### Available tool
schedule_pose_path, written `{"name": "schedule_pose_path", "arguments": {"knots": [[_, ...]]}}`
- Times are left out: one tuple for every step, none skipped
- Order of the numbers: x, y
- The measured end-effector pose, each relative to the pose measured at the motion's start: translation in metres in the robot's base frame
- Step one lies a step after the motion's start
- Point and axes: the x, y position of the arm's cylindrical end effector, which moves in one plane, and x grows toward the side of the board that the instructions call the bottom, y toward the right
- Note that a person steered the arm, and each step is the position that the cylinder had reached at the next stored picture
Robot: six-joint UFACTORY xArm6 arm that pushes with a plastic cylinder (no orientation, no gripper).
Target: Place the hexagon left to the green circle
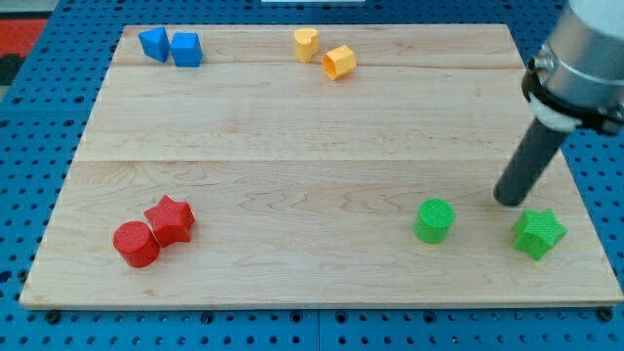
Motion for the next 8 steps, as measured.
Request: {"name": "schedule_pose_path", "arguments": {"knots": [[-0.093,-0.003],[-0.193,-0.069],[-0.236,-0.157],[-0.210,-0.235],[-0.153,-0.256],[-0.115,-0.265],[-0.099,-0.272],[-0.057,-0.259]]}}
